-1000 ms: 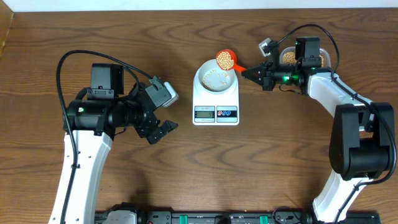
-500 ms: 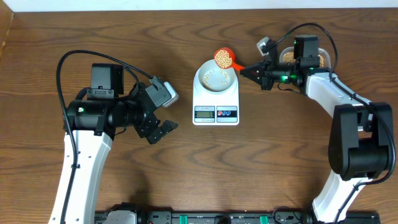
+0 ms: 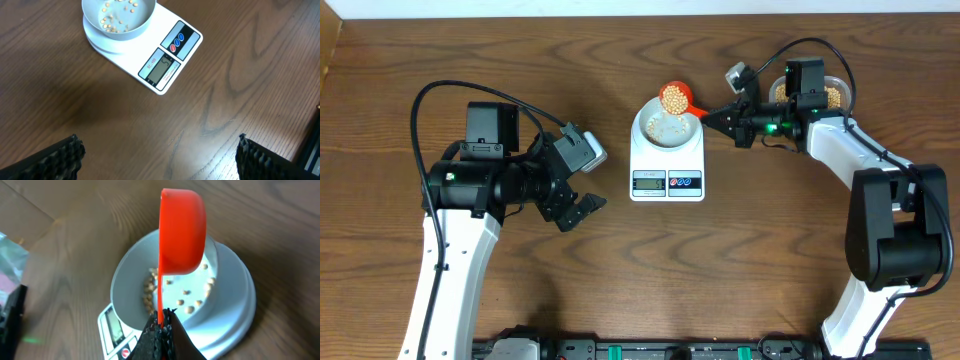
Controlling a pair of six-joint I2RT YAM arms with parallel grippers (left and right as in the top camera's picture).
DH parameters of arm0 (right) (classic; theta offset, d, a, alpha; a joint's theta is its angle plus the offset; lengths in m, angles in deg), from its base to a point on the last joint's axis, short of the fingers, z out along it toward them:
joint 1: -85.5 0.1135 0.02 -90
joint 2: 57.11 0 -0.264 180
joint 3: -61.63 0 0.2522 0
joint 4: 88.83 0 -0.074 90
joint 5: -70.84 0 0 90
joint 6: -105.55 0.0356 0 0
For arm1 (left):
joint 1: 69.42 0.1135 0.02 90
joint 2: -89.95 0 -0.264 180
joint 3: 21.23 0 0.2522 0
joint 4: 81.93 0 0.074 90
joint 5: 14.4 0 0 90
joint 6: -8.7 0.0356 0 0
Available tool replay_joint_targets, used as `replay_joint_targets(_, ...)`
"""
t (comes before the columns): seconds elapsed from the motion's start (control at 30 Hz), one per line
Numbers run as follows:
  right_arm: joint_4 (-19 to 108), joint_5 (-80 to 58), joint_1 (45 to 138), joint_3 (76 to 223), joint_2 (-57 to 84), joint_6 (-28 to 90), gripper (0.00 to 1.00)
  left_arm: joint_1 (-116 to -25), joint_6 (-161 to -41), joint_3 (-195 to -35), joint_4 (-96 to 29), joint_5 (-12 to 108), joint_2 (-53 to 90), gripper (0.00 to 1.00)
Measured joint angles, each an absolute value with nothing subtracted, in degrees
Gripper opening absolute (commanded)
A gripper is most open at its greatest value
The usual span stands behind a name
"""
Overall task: Scoop item into bowl and weigh 50g on scale
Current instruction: 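Tilt the red scoop over the white bowl to pour soybeans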
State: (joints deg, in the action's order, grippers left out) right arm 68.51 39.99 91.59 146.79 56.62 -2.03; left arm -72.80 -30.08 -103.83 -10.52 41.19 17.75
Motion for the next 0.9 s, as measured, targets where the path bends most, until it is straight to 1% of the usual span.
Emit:
replay_joint_targets(0.1,65.73,37.72,91.61,146.79,55.94,-4.37,0.01,-72.8,-30.08,-103.83,-10.52,41.19,17.75,0.99)
replay_joint_targets(0.3,65.05,35.18,92.31,146.79,54.94,-7.82,0.01,-72.8,-30.08,-103.83,-10.52,41.19,17.75,0.99)
replay_joint_targets(0.9,64.31,31.6,92.95,146.79,51.44,-8.98,0.01,-72.8,-30.08,-103.83,-10.52,41.19,17.75,0.99)
